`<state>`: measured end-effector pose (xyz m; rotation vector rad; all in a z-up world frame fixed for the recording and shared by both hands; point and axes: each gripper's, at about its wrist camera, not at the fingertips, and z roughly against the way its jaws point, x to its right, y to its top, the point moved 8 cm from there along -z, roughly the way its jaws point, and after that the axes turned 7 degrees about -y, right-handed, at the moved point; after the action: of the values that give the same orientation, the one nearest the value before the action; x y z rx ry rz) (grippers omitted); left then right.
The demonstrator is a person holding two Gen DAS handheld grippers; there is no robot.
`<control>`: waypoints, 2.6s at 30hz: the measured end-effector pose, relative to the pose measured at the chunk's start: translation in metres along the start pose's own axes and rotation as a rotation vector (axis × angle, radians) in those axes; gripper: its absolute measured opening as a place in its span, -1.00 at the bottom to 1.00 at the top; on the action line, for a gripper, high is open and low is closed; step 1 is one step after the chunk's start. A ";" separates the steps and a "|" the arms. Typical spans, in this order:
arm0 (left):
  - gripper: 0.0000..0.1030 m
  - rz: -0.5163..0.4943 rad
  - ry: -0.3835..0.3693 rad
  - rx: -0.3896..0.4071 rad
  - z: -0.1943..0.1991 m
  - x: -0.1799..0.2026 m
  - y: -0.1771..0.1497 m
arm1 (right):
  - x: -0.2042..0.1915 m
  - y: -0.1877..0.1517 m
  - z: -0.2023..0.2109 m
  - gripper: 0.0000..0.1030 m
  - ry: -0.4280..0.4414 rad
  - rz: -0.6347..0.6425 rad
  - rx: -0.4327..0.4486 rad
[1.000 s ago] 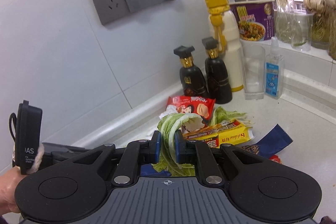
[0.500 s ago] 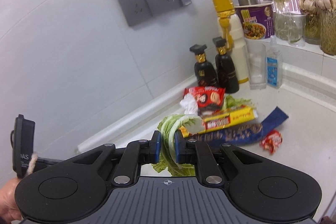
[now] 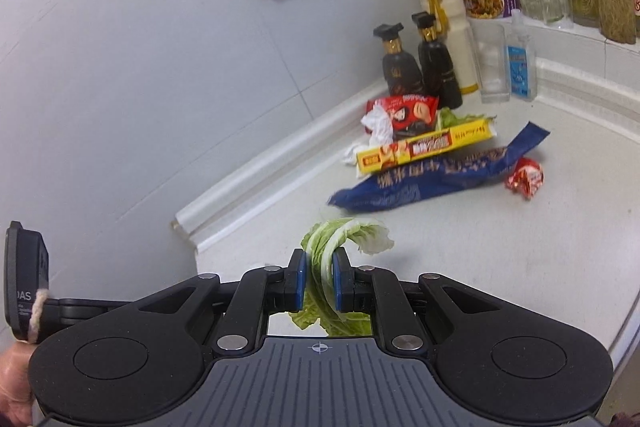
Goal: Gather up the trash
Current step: 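Carry both cabbage leaves in both tools toward the bin, then open the left tool to drop its cabbage leaf into the bin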
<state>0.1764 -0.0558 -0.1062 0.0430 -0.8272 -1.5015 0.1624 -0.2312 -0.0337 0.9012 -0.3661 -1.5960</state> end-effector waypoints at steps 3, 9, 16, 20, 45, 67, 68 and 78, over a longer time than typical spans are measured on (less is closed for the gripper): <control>-0.74 0.015 -0.001 0.001 0.008 -0.003 -0.011 | -0.007 -0.012 0.004 -0.76 0.007 0.006 -0.016; -0.74 0.038 -0.002 0.000 0.021 -0.009 -0.031 | -0.021 -0.035 0.007 -0.76 0.018 0.017 -0.065; -0.74 0.068 -0.010 0.005 0.038 -0.020 -0.050 | -0.039 -0.060 0.009 -0.76 0.038 0.023 -0.116; -0.74 0.090 -0.011 0.009 0.049 -0.031 -0.062 | -0.056 -0.076 0.009 -0.76 0.055 0.041 -0.144; -0.73 0.379 0.097 -0.050 0.058 -0.152 -0.135 | -0.169 -0.167 -0.040 -0.87 0.200 0.213 -0.392; 0.16 0.316 0.170 -0.171 -0.078 -0.227 -0.157 | -0.125 -0.288 -0.133 -0.14 -0.013 0.319 -0.567; 0.23 0.297 0.168 -0.165 -0.080 -0.228 -0.159 | -0.119 -0.304 -0.137 0.01 -0.032 0.328 -0.575; 0.67 0.181 0.154 -0.083 -0.081 -0.243 -0.190 | -0.027 -0.497 -0.241 0.49 -0.257 0.202 -0.651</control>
<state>0.0898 0.0975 -0.3721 0.0212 -0.6279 -1.3419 -0.0090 -0.0260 -0.5175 0.1569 -0.0913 -1.5040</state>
